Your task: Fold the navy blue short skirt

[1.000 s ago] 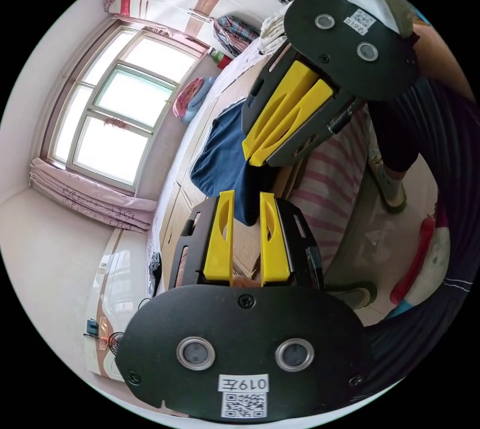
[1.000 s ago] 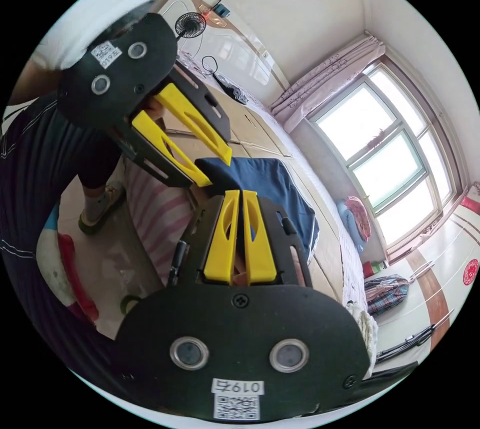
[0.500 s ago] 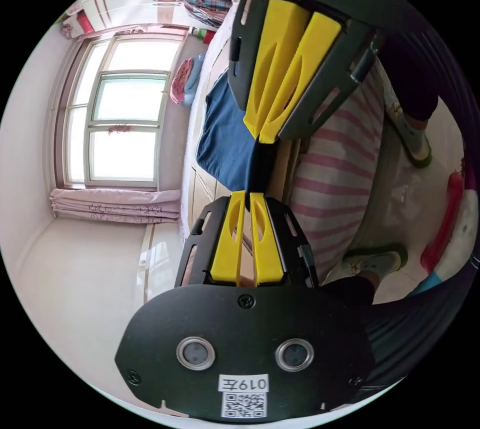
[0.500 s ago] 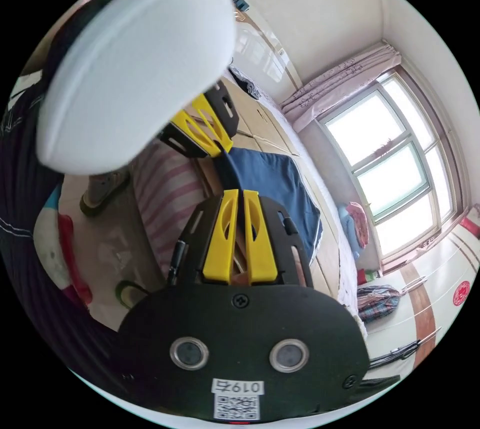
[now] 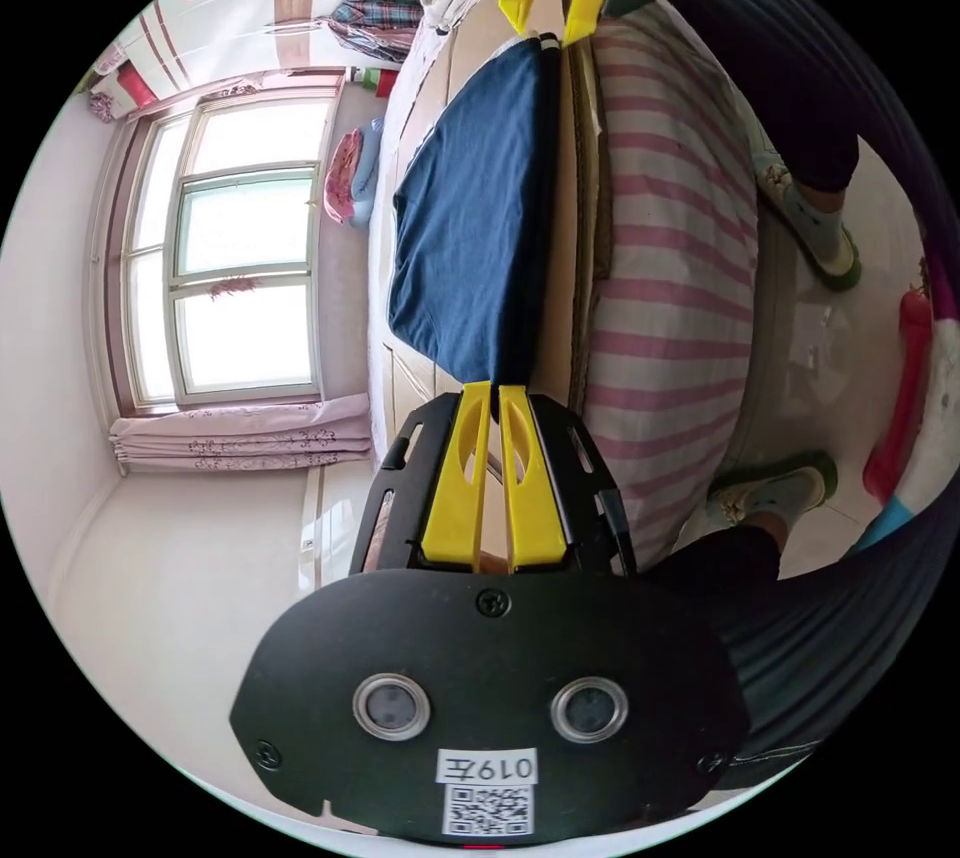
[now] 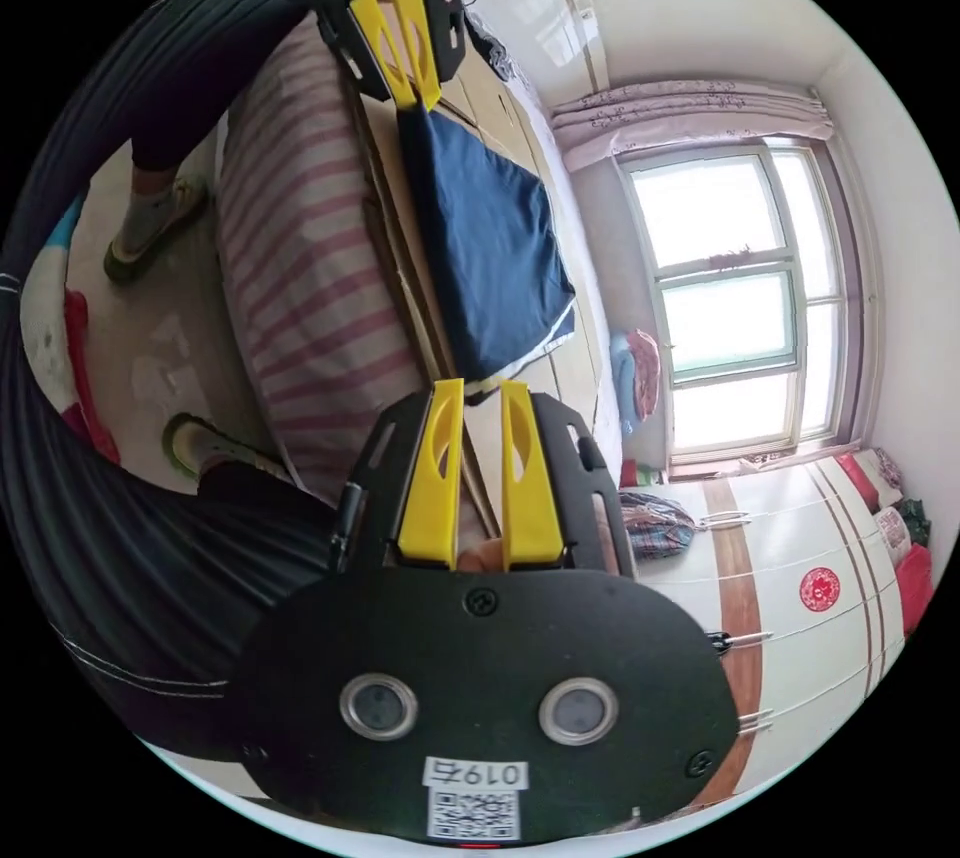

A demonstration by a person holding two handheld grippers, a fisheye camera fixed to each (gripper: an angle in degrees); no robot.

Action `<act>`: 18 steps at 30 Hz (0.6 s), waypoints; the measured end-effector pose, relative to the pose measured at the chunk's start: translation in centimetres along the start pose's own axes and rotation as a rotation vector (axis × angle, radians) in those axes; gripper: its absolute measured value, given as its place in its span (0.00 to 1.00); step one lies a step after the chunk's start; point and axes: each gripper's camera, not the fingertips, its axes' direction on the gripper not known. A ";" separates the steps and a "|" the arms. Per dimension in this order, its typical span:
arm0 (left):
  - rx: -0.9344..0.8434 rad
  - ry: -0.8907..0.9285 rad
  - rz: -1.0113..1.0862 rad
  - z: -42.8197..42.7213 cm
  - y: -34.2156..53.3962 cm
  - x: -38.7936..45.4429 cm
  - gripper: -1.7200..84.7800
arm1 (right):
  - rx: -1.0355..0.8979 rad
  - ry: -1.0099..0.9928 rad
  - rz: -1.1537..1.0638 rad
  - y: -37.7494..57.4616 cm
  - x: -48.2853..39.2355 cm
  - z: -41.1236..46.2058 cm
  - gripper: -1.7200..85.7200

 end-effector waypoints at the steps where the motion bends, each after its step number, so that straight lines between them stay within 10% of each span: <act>1: 0.000 -0.006 0.001 0.0 -0.1 0.0 0.03 | 0.008 0.005 0.008 0.5 0.7 -0.1 0.09; 18: 0.005 -0.011 -0.016 1.4 -2.4 -1.3 0.03 | -0.016 0.126 -0.410 7.9 -3.2 5.2 0.08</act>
